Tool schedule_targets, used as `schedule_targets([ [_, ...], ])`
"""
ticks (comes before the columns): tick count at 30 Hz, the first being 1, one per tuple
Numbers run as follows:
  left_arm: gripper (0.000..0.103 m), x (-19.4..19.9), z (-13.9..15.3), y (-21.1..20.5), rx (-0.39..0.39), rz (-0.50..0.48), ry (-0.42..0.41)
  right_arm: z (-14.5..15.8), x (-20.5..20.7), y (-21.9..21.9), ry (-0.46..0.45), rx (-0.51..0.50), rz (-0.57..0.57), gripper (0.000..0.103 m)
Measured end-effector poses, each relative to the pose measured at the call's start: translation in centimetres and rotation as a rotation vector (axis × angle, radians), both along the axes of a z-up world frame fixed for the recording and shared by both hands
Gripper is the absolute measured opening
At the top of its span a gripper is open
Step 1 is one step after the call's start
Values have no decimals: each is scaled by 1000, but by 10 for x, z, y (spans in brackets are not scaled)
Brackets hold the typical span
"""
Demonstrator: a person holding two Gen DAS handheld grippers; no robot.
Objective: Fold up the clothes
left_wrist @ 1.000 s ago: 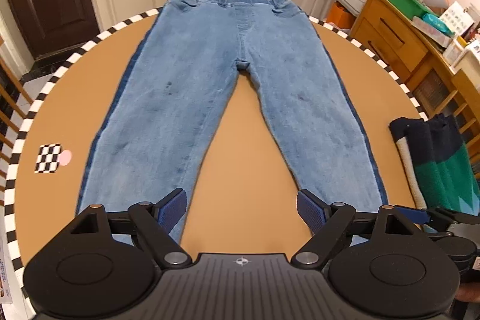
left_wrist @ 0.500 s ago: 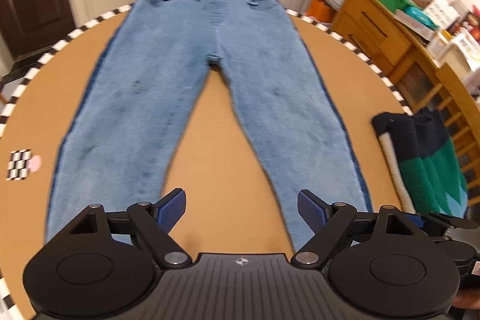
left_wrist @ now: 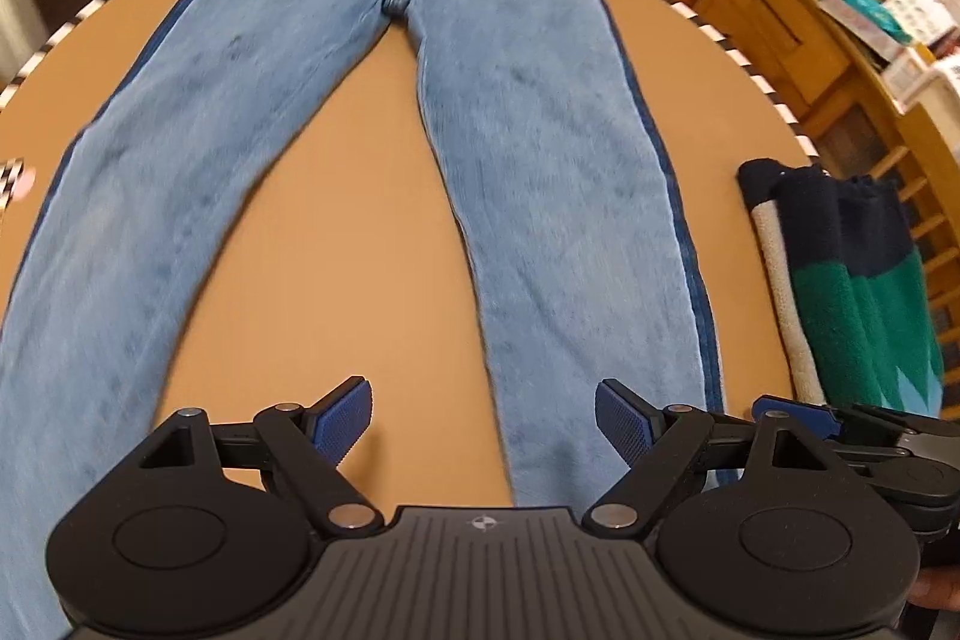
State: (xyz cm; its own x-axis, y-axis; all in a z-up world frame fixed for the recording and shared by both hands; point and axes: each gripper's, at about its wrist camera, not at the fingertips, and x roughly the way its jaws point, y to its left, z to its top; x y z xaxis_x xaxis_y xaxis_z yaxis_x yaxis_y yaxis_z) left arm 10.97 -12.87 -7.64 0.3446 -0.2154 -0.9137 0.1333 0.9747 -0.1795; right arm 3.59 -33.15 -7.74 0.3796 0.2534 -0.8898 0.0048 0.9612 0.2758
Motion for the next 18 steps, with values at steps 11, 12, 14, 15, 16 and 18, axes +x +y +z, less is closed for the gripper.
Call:
schedule_targets([
  [11, 84, -23, 1, -24, 16, 92, 3, -6, -5, -20, 86, 92, 169, 31],
  [12, 84, -25, 1, -22, 17, 95, 4, -7, -7, -22, 103, 125, 165, 30],
  [14, 84, -29, 0, -18, 17, 99, 6, -10, -13, -26, 124, 178, 145, 29],
  [15, 84, -31, 0, -15, 14, 100, 6, -11, -16, -27, 130, 198, 133, 29],
  [16, 84, -32, -1, -13, 11, 98, 6, -12, -18, -28, 137, 218, 122, 29],
  [18, 84, -36, -2, -10, -1, 93, 9, -12, -21, -28, 144, 223, 102, 29],
])
